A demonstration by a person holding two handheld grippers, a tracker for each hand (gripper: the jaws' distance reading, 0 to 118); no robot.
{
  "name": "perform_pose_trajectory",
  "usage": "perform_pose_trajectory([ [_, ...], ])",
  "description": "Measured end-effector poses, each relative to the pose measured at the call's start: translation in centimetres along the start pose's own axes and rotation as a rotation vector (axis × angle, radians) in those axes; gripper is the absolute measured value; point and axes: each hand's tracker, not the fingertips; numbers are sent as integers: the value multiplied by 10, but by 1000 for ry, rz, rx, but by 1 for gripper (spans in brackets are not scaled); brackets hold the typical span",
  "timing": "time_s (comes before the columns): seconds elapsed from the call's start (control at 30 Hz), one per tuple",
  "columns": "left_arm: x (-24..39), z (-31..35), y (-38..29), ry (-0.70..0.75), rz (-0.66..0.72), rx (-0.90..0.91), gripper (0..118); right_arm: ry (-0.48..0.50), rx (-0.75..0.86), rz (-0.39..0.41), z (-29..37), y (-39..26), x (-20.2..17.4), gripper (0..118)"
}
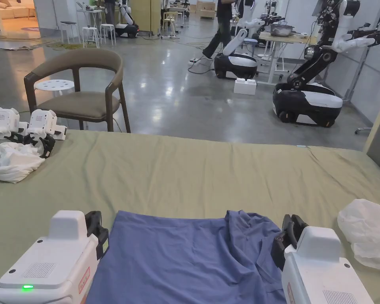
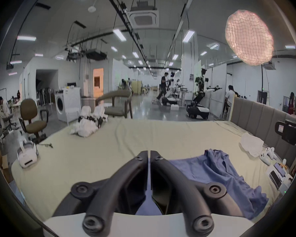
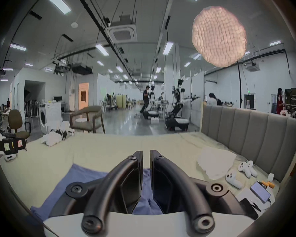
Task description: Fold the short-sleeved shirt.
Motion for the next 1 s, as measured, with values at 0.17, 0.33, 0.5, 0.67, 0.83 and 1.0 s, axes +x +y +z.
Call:
perform_pose_trajectory([
  [0.17, 0, -3, 3, -4, 6, 32, 0, -1, 19, -11, -10, 6, -10, 0],
  [0.33, -8, -43, -7, -15, -20, -76, 0, 26, -17, -1, -32, -4, -11, 0],
  [0.5, -24, -137, -27, -46, 2, -283, 0, 52, -98, 6, -59, -24, -8, 0],
  [0.67, -31, -247, -47, -84, 1, -485, 0, 61, -177, 18, -85, -50, -2, 0],
  [0.83, -31, -329, -62, -86, -10, -602, 38, 45, -250, 29, -102, -74, 11, 0],
  [1.0, -24, -380, -82, -43, -70, -693, 79, 8, -314, 30, -109, -93, 31, 0],
])
